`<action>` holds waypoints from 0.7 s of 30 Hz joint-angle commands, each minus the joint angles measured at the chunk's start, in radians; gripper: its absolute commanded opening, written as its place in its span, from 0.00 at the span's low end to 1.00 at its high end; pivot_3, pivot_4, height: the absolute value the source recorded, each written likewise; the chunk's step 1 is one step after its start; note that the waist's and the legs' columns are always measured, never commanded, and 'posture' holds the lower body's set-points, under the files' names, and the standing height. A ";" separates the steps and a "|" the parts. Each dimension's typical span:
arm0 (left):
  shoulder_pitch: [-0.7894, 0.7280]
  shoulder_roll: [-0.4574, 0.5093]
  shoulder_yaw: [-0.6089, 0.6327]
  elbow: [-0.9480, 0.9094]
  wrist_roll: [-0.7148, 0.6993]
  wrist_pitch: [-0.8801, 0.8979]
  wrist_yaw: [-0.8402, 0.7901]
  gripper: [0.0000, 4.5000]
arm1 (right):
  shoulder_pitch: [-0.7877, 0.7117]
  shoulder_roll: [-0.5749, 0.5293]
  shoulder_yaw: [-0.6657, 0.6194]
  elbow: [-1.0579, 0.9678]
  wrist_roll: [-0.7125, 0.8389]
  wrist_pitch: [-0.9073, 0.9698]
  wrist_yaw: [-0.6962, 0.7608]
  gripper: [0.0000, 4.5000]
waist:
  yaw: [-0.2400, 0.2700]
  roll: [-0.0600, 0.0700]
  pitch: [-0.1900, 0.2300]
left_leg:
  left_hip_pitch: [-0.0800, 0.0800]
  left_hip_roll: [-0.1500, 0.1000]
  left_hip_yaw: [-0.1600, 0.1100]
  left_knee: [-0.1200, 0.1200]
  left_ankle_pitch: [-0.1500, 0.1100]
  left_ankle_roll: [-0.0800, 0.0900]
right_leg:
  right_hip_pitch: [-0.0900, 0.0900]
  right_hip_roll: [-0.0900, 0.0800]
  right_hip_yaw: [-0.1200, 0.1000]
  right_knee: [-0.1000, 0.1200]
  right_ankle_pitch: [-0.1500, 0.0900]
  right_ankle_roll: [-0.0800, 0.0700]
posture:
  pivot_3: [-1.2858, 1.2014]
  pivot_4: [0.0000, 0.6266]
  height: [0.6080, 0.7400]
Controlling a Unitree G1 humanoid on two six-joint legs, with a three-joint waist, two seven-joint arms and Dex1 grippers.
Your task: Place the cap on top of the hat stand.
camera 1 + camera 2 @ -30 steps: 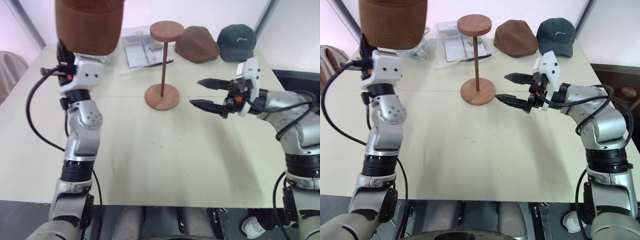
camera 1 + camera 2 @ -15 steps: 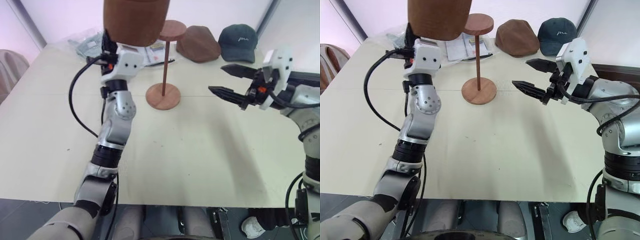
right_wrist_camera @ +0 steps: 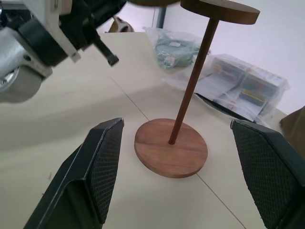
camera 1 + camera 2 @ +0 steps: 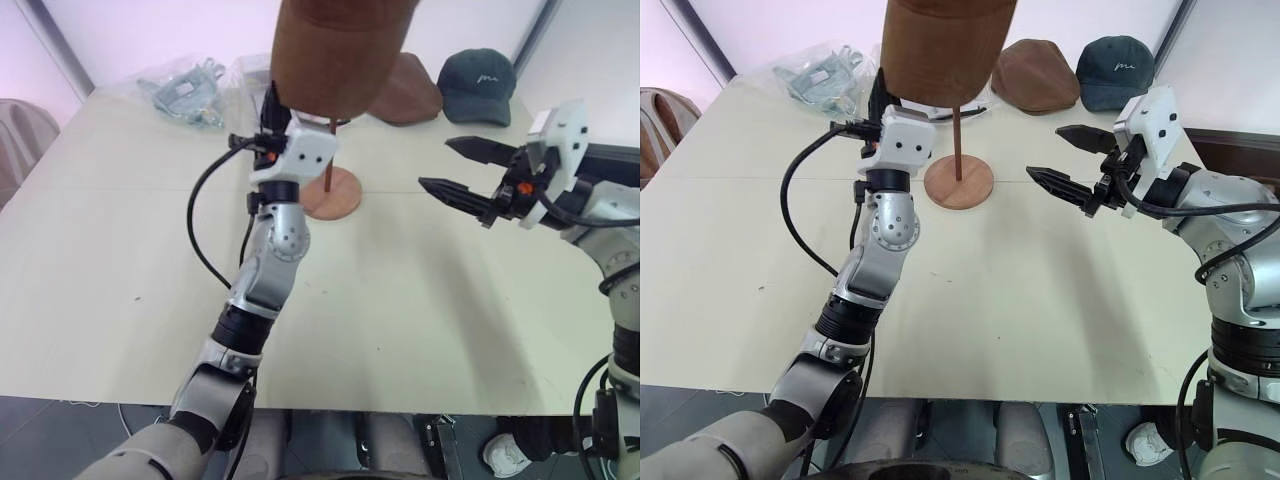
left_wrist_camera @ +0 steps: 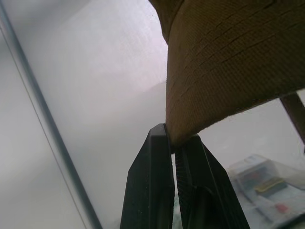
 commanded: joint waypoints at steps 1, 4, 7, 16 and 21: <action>0.011 -0.001 -0.009 -0.012 0.030 -0.015 0.028 0.01 | -0.014 -0.024 -0.024 -0.026 0.020 0.001 0.008 0.81 | 0.001 0.000 0.000 | 0.000 0.000 0.000 0.000 0.000 0.000 | 0.000 0.000 0.000 0.000 0.000 0.000 | 0.52 0.24 1.00; 0.042 -0.004 -0.011 -0.008 0.048 -0.009 0.049 0.01 | -0.017 -0.034 -0.027 -0.022 0.023 0.010 0.016 0.81 | 0.001 0.000 0.000 | 0.000 0.000 0.000 0.000 0.000 0.000 | 0.000 0.000 0.000 0.000 0.000 0.000 | 0.52 0.24 1.00; 0.065 -0.008 -0.016 0.002 0.060 -0.013 0.067 0.01 | -0.018 -0.043 -0.031 -0.020 0.027 0.018 0.022 0.81 | 0.001 0.000 0.000 | 0.000 0.000 0.000 0.000 0.000 0.000 | 0.000 0.000 0.000 0.000 0.000 0.000 | 0.52 0.24 1.00; 0.123 -0.025 -0.049 0.110 0.079 -0.059 0.144 0.01 | -0.016 -0.079 -0.043 -0.015 0.033 0.034 0.036 0.81 | 0.002 0.000 0.000 | 0.000 0.000 0.000 0.001 0.000 0.000 | 0.000 0.000 0.000 0.000 0.000 0.000 | 0.52 0.24 1.00; 0.141 -0.038 -0.077 0.161 0.089 -0.090 0.190 0.01 | -0.009 -0.098 -0.048 -0.026 0.047 0.053 0.036 0.81 | 0.003 0.000 0.000 | 0.000 0.000 0.000 0.001 0.000 0.000 | 0.000 0.000 0.000 0.000 0.000 0.000 | 0.52 0.24 1.00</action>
